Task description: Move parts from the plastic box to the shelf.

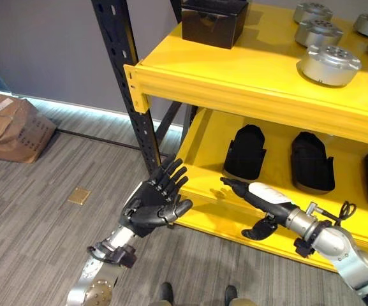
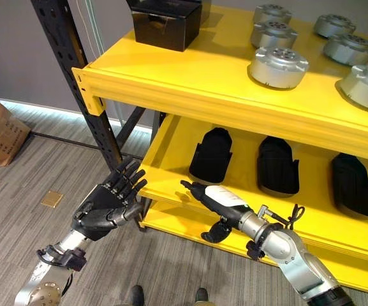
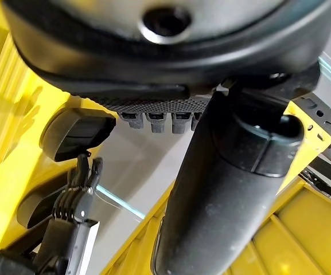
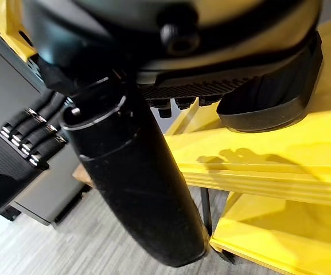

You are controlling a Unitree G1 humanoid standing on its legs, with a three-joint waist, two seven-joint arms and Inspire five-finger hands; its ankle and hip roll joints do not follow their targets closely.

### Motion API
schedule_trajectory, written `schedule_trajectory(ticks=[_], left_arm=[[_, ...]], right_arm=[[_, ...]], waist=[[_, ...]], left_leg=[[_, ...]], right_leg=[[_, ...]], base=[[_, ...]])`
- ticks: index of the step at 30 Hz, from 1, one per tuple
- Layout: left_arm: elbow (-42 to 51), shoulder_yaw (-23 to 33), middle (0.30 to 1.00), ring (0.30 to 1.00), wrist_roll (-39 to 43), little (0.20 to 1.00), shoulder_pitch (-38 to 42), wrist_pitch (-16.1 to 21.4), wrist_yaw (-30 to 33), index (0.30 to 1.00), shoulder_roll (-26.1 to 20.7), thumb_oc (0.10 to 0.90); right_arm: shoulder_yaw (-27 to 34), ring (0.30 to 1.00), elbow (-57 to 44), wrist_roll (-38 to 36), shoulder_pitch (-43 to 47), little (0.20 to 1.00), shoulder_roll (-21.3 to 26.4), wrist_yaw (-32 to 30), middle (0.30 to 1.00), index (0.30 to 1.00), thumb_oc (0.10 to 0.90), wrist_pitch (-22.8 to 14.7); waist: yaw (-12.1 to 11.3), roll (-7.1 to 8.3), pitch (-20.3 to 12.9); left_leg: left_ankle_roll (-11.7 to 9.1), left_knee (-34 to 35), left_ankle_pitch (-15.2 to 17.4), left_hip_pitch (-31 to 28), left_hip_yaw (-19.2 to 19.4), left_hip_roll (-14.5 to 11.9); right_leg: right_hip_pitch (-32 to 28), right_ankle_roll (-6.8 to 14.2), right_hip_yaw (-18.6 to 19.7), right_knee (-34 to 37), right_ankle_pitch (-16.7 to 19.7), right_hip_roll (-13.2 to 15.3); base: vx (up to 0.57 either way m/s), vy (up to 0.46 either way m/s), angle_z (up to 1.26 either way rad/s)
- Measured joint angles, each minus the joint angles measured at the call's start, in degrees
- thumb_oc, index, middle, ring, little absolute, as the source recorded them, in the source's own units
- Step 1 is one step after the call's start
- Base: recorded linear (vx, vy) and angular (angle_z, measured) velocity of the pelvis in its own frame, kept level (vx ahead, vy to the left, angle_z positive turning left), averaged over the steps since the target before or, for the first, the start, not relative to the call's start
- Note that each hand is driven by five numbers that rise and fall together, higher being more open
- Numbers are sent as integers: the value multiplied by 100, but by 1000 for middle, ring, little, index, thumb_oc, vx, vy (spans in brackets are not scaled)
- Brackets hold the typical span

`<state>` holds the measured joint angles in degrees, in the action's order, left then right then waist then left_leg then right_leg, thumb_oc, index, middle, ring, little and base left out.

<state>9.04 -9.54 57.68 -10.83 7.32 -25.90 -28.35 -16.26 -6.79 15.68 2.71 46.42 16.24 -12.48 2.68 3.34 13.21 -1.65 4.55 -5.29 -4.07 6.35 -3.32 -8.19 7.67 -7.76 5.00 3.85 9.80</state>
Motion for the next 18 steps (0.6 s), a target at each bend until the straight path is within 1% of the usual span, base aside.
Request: schedule_trajectory(ticks=[7, 8, 12, 18], left_arm=[[-2, 2, 1000, 1000, -110, 1000, -12, 17, 0, 1000, -1, 900], [-2, 7, 1000, 1000, -221, 1000, -99, 24, -6, 1000, -4, 900], [-1, 18, 1000, 1000, -221, 1000, -146, 24, -144, 1000, -3, 900], [0, 18, 1000, 1000, -241, 1000, -147, 24, -206, 1000, -4, 900]], right_arm=[[-32, 1000, 139, 12, 23, 1000, -73, -101, 1000, 1000, 900, -7], [-54, 1000, 366, 105, 18, 1000, -103, -213, 1000, 1000, 900, -69], [-100, 1000, 539, 237, 22, 1000, -116, -253, 1000, 1000, 900, -70], [-113, 1000, 543, 383, 23, 1000, -176, -382, 1000, 1000, 900, -71]], waist=[[-44, -4, -2], [-93, -10, -5], [-158, -19, -9], [-166, -31, -16]], left_leg=[[-4, -1, -4, -10, -4, 11], [-6, -1, -5, -12, -18, -5], [-11, -1, -9, -12, -36, -8], [-15, -1, -19, -13, -41, -10]], right_leg=[[-16, 1, -21, 1, -1, 2], [-23, 0, -32, 1, -1, -1], [-35, -1, -47, 1, 0, -3], [-35, -6, -47, 0, 4, -6]], base=[[58, -28, 1], [73, -35, 3], [53, -27, 3], [48, -27, 0]])
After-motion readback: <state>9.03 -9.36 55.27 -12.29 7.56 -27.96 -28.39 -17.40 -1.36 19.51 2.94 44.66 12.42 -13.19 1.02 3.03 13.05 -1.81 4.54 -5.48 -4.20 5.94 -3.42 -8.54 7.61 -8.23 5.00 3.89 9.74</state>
